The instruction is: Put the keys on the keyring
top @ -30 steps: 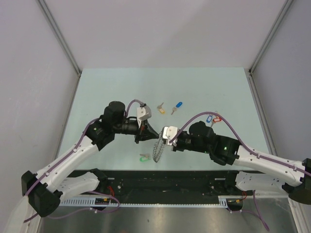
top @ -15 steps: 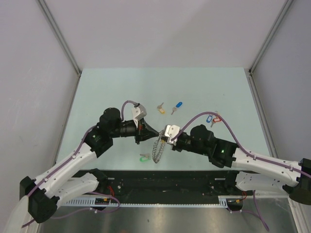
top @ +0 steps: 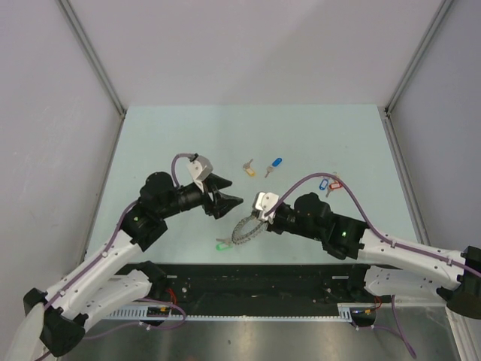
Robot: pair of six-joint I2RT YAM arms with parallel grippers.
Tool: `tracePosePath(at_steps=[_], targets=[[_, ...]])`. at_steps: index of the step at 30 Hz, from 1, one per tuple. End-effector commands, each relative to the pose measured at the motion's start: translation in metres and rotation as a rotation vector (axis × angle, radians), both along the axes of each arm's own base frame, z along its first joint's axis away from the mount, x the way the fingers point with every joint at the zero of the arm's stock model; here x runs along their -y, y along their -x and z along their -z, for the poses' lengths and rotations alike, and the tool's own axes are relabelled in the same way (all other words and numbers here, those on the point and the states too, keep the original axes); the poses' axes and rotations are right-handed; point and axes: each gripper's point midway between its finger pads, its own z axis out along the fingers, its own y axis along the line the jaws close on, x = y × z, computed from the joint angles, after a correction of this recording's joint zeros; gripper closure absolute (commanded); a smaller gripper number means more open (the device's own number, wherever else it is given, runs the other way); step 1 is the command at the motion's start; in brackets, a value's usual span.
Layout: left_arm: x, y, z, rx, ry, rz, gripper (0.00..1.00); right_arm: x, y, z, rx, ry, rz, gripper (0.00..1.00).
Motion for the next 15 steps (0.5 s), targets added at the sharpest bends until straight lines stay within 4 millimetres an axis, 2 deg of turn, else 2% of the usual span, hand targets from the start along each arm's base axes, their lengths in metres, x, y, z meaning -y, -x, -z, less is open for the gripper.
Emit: tracePosePath(at_steps=[1,8,10,12,13,15], targets=[[-0.025,-0.018,-0.017,0.063,-0.004,-0.147,0.21,0.003,-0.008,-0.023,0.029,-0.049,0.02,1.0],[-0.071,-0.039,-0.019,0.059,-0.029,-0.368,0.0,-0.001,-0.031,-0.017,0.019,-0.003,0.041,1.0],[-0.083,-0.044,-0.013,0.058,-0.047,-0.436,0.0,-0.004,-0.039,-0.022,0.019,-0.012,0.039,1.0],[-0.097,-0.048,-0.012,0.072,-0.051,-0.504,0.0,-0.011,-0.051,-0.018,0.009,-0.011,0.044,1.0],[-0.103,-0.05,-0.005,0.07,-0.063,-0.527,0.0,-0.023,-0.057,-0.022,0.017,-0.032,0.025,1.0],[-0.116,-0.054,0.005,0.073,-0.084,-0.6,0.0,-0.033,-0.066,-0.023,0.015,-0.047,0.01,1.0]])
